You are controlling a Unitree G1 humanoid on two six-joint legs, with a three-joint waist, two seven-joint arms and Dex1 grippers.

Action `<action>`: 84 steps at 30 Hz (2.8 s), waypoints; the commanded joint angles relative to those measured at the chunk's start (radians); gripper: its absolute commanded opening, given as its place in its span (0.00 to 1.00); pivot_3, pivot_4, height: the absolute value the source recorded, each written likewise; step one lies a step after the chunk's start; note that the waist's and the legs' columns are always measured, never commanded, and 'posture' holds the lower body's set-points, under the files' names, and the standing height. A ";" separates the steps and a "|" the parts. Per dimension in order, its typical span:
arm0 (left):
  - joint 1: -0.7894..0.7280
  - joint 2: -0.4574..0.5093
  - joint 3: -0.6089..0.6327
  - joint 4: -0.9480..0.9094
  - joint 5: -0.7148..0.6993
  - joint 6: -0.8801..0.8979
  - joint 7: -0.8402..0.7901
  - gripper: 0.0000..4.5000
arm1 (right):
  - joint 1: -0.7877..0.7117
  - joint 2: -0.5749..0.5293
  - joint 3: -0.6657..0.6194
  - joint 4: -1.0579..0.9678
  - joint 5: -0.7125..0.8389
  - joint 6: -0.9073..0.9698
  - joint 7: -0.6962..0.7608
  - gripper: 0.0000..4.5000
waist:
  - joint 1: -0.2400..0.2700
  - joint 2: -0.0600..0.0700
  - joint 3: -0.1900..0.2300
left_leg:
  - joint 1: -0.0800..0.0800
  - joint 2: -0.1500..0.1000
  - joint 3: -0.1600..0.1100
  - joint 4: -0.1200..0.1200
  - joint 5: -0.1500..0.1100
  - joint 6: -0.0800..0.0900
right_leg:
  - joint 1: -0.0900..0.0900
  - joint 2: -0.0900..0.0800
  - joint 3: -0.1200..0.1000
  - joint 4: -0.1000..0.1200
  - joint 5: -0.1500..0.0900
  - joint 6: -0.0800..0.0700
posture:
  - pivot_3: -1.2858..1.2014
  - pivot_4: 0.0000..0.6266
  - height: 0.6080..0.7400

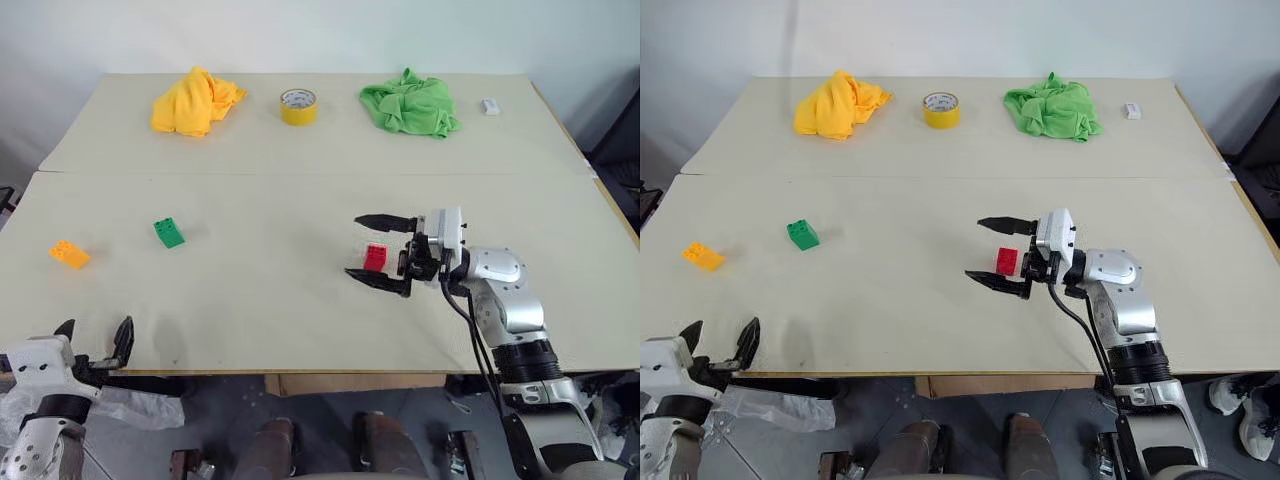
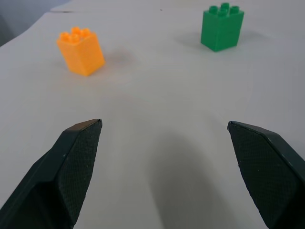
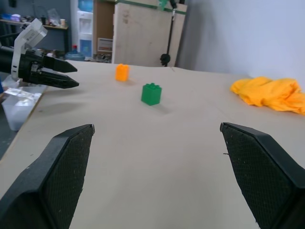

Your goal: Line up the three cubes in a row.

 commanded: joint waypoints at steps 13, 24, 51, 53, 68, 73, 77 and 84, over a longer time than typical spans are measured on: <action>-0.602 -0.120 -0.230 -0.043 0.220 0.649 0.572 1.00 | 0.071 -0.090 0.010 -0.166 0.049 0.154 -0.002 0.99 | -0.006 -0.003 0.000 | 0.000 -0.001 0.001 0.001 0.000 0.000 | -0.002 0.001 0.000 0.007 0.000 0.000 | 0.52 0.24 1.00; -0.796 -0.118 -0.243 0.186 0.321 0.573 0.685 1.00 | 0.099 -0.093 0.010 -0.218 0.040 0.187 -0.045 0.99 | 0.011 -0.004 0.000 | -0.001 -0.001 0.002 0.005 0.000 -0.001 | -0.003 0.001 -0.004 0.009 0.000 0.000 | 0.52 0.24 1.00; -1.044 0.408 -0.668 0.573 0.056 -0.018 -0.961 0.33 | 0.252 -0.270 -0.198 -0.215 0.054 0.159 -0.098 1.00 | 0.031 -0.002 0.001 | 0.000 -0.002 -0.010 0.008 -0.001 -0.002 | 0.009 -0.001 -0.013 -0.002 -0.001 -0.001 | 0.52 0.24 1.00; -1.087 0.348 -0.745 0.688 0.117 -0.095 -0.997 0.33 | 0.277 -0.275 -0.238 -0.246 0.103 0.198 -0.112 1.00 | 0.026 -0.002 0.001 | 0.000 -0.003 -0.010 0.009 -0.001 -0.001 | 0.010 -0.001 -0.012 -0.001 0.000 -0.001 | 0.52 0.24 1.00; -1.355 0.116 -0.793 1.327 0.290 -0.467 -0.983 0.33 | 0.520 -0.323 -0.314 -0.391 0.089 0.188 -0.158 1.00 | 0.021 -0.004 0.003 | -0.002 -0.001 -0.005 0.012 -0.002 0.002 | 0.008 0.002 -0.015 0.001 0.001 0.002 | 0.52 0.24 1.00; -1.385 0.094 -0.782 1.429 0.320 -0.487 -0.952 0.33 | 0.533 -0.309 -0.306 -0.421 0.089 0.187 -0.194 1.00 | 0.025 -0.004 0.003 | -0.003 -0.001 -0.006 0.013 -0.002 0.002 | 0.008 0.001 -0.016 0.001 0.001 0.003 | 0.52 0.24 1.00; -1.401 0.083 -0.776 1.471 0.329 -0.468 -0.987 0.33 | 0.535 -0.307 -0.295 -0.440 0.100 0.204 -0.203 1.00 | 0.024 -0.004 0.003 | -0.003 -0.002 -0.006 0.013 -0.002 0.003 | 0.008 0.001 -0.015 0.002 0.002 0.003 | 0.52 0.24 1.00; -1.406 0.113 -0.704 1.436 0.292 -0.462 -0.978 0.83 | 0.477 -0.304 -0.234 -0.418 0.096 0.204 -0.185 1.00 | 0.021 -0.005 0.003 | -0.003 -0.002 -0.006 0.013 -0.002 0.003 | 0.008 0.001 -0.016 0.002 0.002 0.003 | 0.52 0.24 1.00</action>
